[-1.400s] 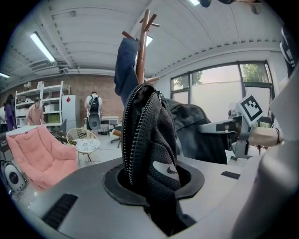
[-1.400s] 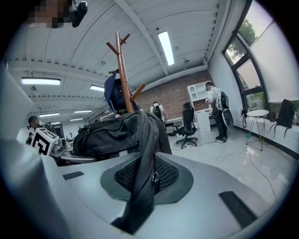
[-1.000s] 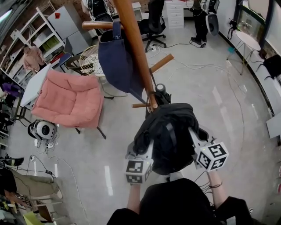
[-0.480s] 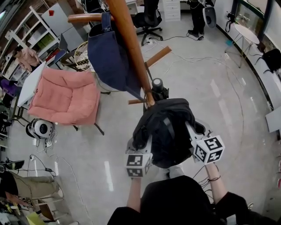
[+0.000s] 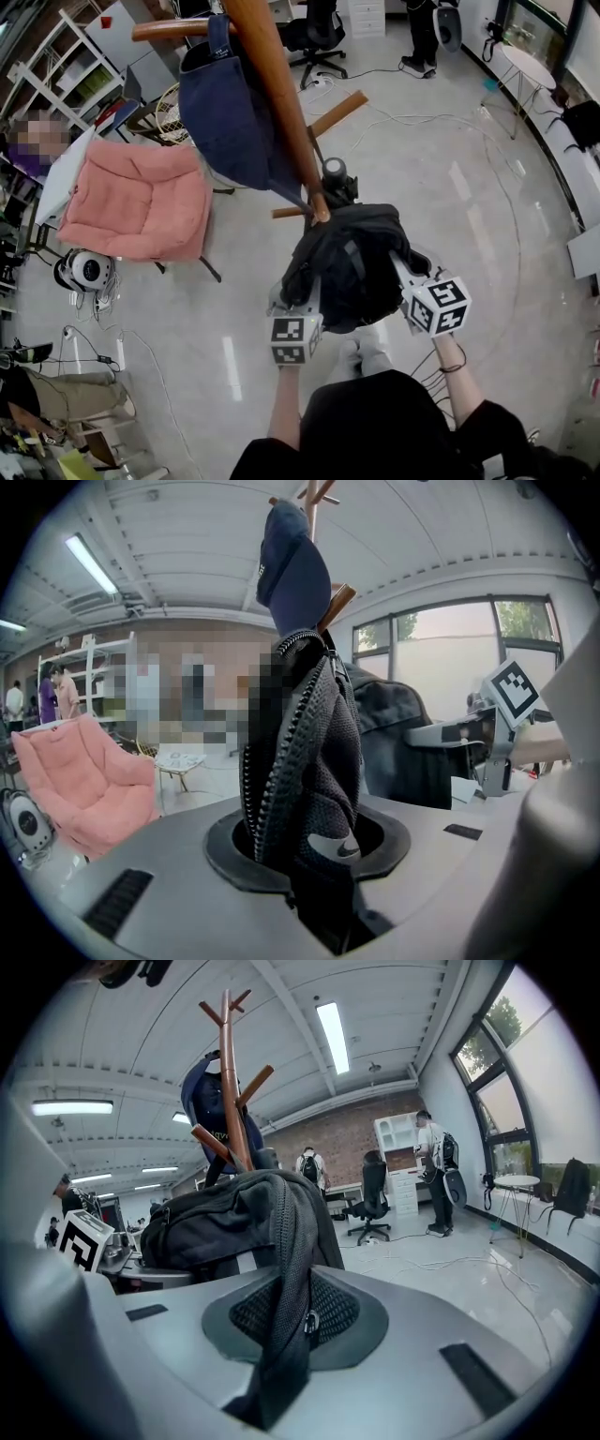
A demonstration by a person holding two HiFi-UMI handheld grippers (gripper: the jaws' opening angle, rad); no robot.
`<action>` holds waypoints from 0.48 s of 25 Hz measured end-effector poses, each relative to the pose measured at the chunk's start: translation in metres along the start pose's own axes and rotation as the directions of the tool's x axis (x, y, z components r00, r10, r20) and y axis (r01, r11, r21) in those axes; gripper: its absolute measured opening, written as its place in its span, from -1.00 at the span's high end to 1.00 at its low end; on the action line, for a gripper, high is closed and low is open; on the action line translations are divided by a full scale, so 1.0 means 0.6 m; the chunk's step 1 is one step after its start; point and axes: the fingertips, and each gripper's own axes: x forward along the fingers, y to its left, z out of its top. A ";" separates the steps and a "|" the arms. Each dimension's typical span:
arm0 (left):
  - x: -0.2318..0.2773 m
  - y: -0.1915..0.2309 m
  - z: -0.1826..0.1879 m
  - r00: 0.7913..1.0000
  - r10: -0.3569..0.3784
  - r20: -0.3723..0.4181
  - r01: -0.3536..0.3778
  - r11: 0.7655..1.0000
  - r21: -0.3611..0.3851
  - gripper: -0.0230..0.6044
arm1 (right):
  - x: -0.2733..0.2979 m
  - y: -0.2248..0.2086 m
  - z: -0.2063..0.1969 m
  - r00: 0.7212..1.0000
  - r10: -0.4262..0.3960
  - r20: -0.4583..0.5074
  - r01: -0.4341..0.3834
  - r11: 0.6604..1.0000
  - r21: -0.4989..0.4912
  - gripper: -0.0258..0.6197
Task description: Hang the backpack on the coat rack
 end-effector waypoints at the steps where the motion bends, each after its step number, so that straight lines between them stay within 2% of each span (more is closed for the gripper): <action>1: 0.001 0.001 -0.001 1.000 0.003 0.002 -0.003 1.000 0.002 0.55 | 0.002 0.000 -0.001 1.000 0.001 0.001 -0.001 1.000 0.002 0.78; 8: 0.009 0.003 -0.004 1.000 0.007 0.030 -0.006 1.000 -0.025 0.53 | 0.008 -0.007 0.002 1.000 0.008 0.013 -0.007 1.000 -0.016 0.77; 12: 0.012 0.005 -0.005 0.999 0.024 0.039 -0.022 0.999 -0.040 0.43 | 0.008 -0.009 0.001 1.000 0.012 0.024 -0.011 1.000 -0.020 0.77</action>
